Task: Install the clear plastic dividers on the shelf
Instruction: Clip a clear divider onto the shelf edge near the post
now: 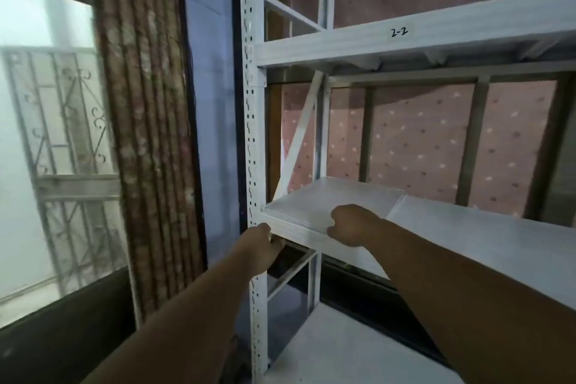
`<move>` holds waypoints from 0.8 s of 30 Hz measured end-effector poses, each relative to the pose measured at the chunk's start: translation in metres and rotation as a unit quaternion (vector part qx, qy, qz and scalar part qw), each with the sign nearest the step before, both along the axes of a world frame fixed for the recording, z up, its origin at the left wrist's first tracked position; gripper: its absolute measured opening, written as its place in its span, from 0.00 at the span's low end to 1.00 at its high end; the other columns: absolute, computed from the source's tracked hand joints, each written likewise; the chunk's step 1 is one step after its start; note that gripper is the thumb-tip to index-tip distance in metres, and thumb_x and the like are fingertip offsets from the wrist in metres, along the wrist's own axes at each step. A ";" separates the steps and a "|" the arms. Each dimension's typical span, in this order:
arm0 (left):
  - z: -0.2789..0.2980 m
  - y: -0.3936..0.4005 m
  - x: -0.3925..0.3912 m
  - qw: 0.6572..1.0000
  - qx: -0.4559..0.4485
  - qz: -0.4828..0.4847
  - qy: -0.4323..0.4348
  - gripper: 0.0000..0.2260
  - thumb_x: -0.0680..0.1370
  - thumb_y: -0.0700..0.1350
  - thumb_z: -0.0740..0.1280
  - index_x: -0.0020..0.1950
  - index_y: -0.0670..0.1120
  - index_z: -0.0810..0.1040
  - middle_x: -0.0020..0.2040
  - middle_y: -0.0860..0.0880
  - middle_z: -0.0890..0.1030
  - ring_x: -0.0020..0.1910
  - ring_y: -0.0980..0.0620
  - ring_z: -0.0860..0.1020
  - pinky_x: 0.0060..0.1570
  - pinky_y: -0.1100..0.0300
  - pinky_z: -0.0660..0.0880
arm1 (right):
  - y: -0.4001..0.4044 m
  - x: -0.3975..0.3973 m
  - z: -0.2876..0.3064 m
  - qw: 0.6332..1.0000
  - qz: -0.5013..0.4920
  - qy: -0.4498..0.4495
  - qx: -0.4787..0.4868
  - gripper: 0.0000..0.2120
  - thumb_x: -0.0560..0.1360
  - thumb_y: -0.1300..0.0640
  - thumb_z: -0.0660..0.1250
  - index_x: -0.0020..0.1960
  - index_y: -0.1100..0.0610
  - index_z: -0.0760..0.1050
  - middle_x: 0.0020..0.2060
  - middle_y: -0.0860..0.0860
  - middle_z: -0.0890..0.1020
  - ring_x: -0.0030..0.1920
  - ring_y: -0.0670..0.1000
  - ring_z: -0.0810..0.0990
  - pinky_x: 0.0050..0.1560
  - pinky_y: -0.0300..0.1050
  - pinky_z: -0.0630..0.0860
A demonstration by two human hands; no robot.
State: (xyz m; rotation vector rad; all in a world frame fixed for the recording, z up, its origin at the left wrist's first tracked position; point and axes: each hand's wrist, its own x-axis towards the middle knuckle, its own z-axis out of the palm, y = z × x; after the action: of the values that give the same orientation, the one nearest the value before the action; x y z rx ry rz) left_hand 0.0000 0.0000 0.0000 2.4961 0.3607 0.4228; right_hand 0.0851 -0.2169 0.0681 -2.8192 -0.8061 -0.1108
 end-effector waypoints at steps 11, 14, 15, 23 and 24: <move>-0.002 -0.014 0.013 0.998 -0.038 0.011 0.048 0.25 0.84 0.60 0.61 0.73 0.45 0.74 0.53 0.53 0.81 0.44 0.55 0.77 0.37 0.63 0.68 | 0.006 0.005 -0.007 0.995 -0.035 -0.046 -0.076 0.19 0.75 0.46 0.71 0.57 0.60 0.79 0.46 0.54 0.78 0.46 0.54 0.77 0.47 0.45 0.72; 0.003 -0.030 0.024 0.996 -0.073 0.020 0.046 0.31 0.84 0.64 0.57 0.71 0.39 0.75 0.65 0.40 0.81 0.60 0.42 0.80 0.56 0.52 0.75 | 0.002 -0.001 -0.006 0.997 -0.011 -0.044 -0.067 0.16 0.76 0.50 0.70 0.57 0.61 0.79 0.49 0.55 0.80 0.49 0.55 0.78 0.49 0.45 0.71; 0.005 -0.036 0.027 0.995 -0.095 0.021 0.030 0.32 0.84 0.65 0.57 0.70 0.39 0.76 0.64 0.40 0.82 0.60 0.42 0.80 0.58 0.51 0.74 | 0.001 -0.004 -0.006 0.997 -0.005 -0.047 -0.062 0.15 0.77 0.52 0.69 0.58 0.61 0.79 0.52 0.56 0.81 0.52 0.56 0.78 0.51 0.45 0.72; 0.043 -0.087 0.032 0.858 -0.475 0.013 -0.194 0.20 0.79 0.40 0.74 0.70 0.41 0.77 0.57 0.41 0.85 0.51 0.45 0.83 0.45 0.57 0.81 | -0.030 -0.022 0.008 0.997 0.010 -0.070 0.014 0.13 0.80 0.59 0.62 0.58 0.64 0.80 0.55 0.60 0.81 0.55 0.59 0.80 0.54 0.44 0.73; 0.051 -0.097 0.030 0.805 -0.551 -0.022 -0.221 0.23 0.78 0.35 0.73 0.72 0.42 0.73 0.57 0.40 0.84 0.53 0.44 0.84 0.43 0.58 0.84 | -0.037 -0.024 0.011 0.996 0.012 -0.077 0.034 0.14 0.81 0.58 0.61 0.58 0.64 0.81 0.55 0.60 0.82 0.55 0.59 0.80 0.56 0.45 0.74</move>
State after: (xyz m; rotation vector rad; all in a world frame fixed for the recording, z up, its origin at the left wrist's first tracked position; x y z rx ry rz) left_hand 0.0296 -0.0969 0.0510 1.2134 0.2422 0.5467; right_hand 0.0607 -0.2536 0.0791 -2.7610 -0.8517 -0.3485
